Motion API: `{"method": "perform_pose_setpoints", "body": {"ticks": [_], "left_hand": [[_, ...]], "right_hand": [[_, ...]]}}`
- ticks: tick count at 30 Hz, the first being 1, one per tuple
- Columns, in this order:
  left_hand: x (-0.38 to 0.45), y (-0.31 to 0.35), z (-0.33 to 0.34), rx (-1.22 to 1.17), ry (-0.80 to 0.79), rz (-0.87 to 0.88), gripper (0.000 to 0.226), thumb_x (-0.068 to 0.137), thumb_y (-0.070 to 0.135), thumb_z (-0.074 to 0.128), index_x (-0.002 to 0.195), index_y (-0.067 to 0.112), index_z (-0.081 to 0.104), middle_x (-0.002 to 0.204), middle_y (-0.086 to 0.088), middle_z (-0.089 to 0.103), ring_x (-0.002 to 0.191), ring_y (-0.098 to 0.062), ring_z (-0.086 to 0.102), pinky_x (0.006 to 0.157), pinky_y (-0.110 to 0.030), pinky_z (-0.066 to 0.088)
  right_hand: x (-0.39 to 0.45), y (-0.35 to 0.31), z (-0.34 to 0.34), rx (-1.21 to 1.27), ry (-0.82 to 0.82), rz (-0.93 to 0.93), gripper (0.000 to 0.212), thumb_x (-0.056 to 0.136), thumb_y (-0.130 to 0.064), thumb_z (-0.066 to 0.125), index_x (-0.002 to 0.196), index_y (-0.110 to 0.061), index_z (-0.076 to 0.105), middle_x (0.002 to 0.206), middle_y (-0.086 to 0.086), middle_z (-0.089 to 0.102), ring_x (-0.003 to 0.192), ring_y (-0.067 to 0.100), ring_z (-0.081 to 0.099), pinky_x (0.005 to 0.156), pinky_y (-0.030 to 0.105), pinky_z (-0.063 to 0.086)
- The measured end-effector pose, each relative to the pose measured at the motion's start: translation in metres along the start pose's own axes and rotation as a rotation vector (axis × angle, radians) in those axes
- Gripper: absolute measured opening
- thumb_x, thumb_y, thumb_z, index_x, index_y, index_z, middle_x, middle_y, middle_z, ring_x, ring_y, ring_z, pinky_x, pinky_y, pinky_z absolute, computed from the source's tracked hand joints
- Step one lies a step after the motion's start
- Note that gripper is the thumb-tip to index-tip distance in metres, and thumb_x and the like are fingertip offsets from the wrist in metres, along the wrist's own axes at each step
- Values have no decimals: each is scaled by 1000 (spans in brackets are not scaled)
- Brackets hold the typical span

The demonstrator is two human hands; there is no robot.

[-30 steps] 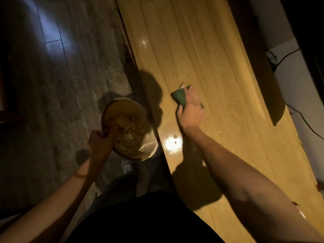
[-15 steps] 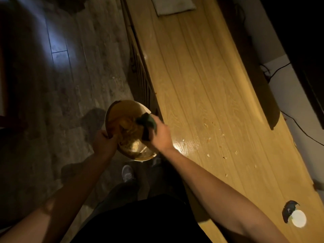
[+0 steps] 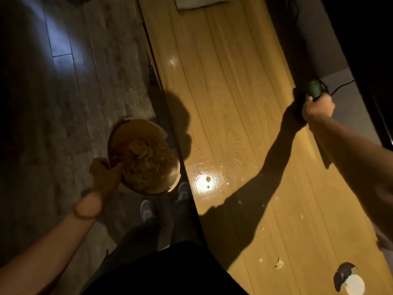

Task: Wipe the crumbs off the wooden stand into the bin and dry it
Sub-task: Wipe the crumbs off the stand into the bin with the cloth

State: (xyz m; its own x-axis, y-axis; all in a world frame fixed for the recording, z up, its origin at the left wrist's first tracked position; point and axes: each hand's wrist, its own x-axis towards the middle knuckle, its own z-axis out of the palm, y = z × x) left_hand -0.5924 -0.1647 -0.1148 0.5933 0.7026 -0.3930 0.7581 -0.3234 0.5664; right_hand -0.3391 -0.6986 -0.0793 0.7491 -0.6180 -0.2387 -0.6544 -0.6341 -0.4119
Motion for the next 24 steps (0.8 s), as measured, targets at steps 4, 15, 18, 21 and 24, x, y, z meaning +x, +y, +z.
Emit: {"method": "perform_pose_setpoints", "body": {"ticks": [4,15,18,21,24], "left_hand": [[3,5,9,25,74,-18,25,77,18,79,86,10,57,78,-10,55,75,-22,52,61,-31,33],[-4,10,7,-2,-2,-30,38,76,35,81,88,6,59,78,-7,56,70,-23,53,59,-32,37],[-11,3,1,-48,-36,-32,40,76,39,81,81,7,57,72,-4,53,65,-19,51,52,-29,32],[-18,-8,-11,-75,-91,-26,38,75,35,81,77,5,59,67,-5,54,67,-25,57,49,-28,32],[-26,-20,-23,-128,-185,-47,38,73,30,82,84,1,60,78,-18,63,77,-35,64,57,-42,50]], "right_hand": [[-5,-6,30,-30,-22,-46,50,101,-34,52,149,-23,43,143,8,57,129,29,55,108,42,44],[-227,-84,136,-97,-105,-776,63,89,-14,63,149,-21,47,160,4,40,148,22,35,121,44,28],[-309,-95,154,11,-241,-840,62,89,-4,62,147,-22,50,157,1,44,148,19,36,122,35,18],[-360,-101,162,134,-461,-773,50,94,-6,61,143,-16,56,144,8,59,139,26,49,118,31,26],[-390,-104,158,241,-610,-608,50,96,-10,57,143,-23,54,133,7,66,126,28,58,109,35,40]]}}
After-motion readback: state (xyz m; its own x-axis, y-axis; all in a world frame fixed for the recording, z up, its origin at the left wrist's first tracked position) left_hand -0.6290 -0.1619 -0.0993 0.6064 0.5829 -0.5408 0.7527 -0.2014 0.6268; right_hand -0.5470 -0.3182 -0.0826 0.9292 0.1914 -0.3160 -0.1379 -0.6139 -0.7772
